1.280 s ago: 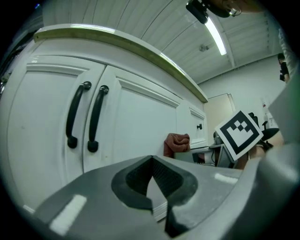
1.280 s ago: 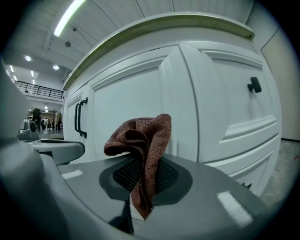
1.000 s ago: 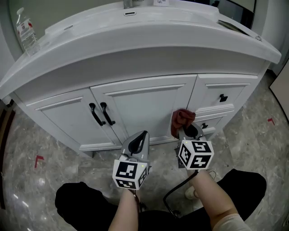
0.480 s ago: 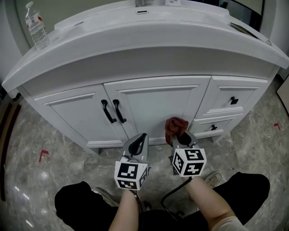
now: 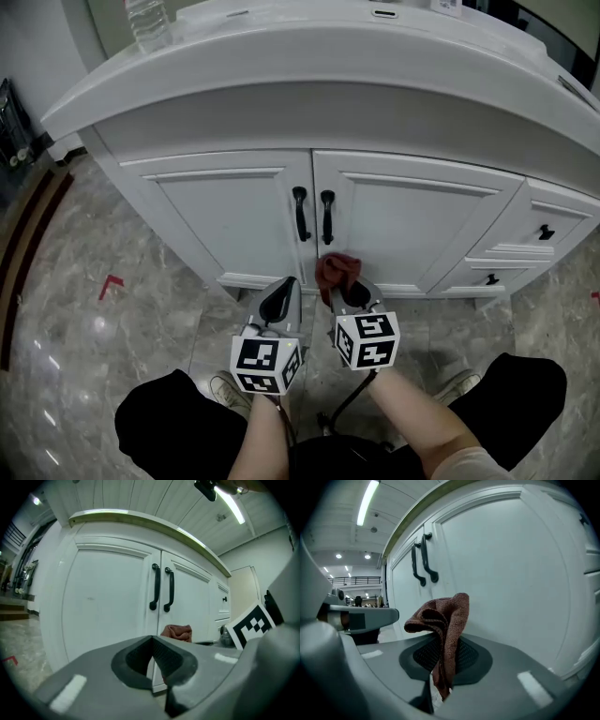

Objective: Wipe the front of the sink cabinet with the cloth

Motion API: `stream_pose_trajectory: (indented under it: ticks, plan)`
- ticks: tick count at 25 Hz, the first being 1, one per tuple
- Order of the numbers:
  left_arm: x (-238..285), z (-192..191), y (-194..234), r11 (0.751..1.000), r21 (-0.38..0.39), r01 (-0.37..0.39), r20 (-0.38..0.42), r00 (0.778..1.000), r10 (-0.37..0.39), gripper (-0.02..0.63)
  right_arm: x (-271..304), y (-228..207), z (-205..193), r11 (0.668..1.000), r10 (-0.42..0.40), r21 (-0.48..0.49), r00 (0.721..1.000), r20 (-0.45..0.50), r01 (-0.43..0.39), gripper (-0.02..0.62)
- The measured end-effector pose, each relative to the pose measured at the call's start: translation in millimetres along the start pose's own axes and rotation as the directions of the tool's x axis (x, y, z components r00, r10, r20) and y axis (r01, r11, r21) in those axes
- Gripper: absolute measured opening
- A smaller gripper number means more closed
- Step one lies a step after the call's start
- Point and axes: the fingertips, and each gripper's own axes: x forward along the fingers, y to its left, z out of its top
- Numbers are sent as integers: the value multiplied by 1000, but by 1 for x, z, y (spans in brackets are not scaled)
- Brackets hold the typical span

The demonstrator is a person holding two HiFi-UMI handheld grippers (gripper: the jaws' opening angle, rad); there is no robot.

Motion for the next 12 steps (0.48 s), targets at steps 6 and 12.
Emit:
stream_pose_trajectory:
  ticks: [6,12]
  plan:
    - [-6,-7,15,1000,-16,-24,-1,1000,24,1,24,11,-18,1000,15,8,1000,-17,-15,81]
    - [4,-8,3,1000,-23,6,5,1000,-6,1,14,-7,-21,1000,-5,18,1000,-14,5,81]
